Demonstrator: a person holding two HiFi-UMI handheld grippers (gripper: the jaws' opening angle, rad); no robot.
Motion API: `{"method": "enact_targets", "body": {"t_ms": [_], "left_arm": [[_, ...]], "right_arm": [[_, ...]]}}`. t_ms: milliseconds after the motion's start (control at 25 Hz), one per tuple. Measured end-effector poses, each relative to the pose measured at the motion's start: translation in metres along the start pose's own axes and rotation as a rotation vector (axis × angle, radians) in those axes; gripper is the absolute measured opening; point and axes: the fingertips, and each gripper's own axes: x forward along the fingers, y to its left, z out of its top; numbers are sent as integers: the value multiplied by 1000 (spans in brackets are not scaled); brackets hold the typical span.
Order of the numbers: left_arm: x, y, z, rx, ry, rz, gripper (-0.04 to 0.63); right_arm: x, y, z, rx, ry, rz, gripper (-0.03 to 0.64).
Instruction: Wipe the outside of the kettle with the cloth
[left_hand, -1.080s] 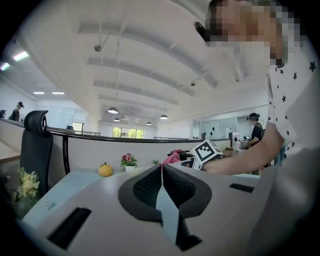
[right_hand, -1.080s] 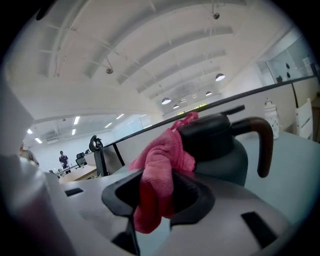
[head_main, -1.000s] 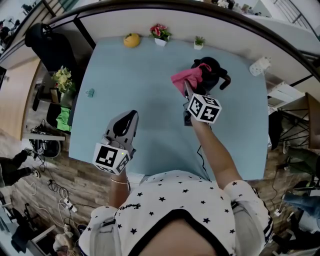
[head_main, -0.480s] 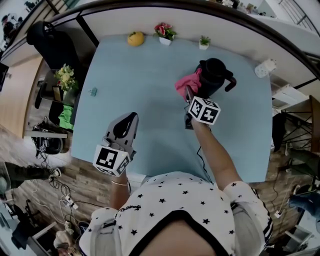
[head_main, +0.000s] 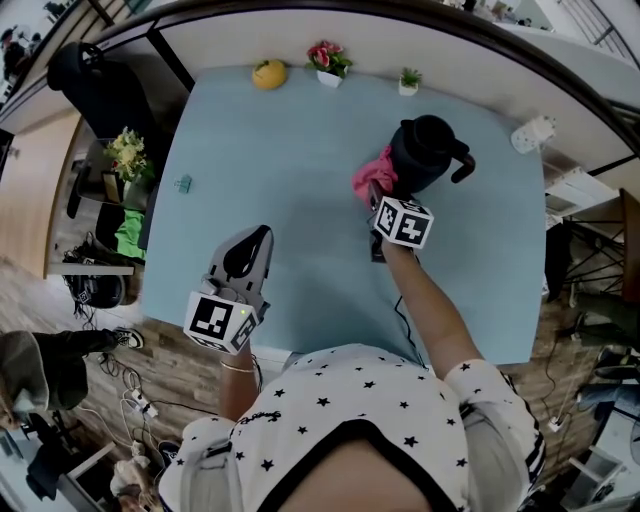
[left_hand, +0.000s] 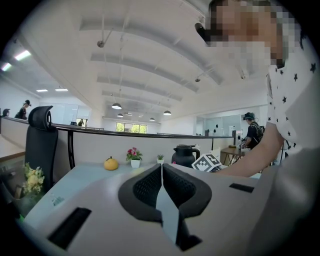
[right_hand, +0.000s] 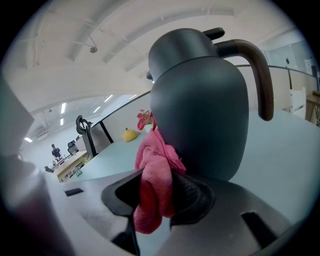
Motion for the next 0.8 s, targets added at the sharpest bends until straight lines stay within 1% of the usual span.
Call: {"method": "enact_targets", "body": {"t_ms": [280, 400, 600, 720, 800], "left_arm": [[-4, 8, -8, -11, 9, -10, 31], [-3, 14, -7, -7, 1, -14, 31], [-10, 22, -3, 9, -6, -31, 31], [-12, 27, 2, 29, -12, -52, 31], [-13, 28, 4, 36, -14, -71, 31]], "right_arm": [[3, -7, -15, -12, 32, -35, 144], [0, -6, -14, -5, 25, -30, 144], [-25, 11, -10, 40, -17, 7, 144], [-47, 25, 0, 60, -74, 39, 144], [-66, 36, 7, 54, -110, 62, 144]]}}
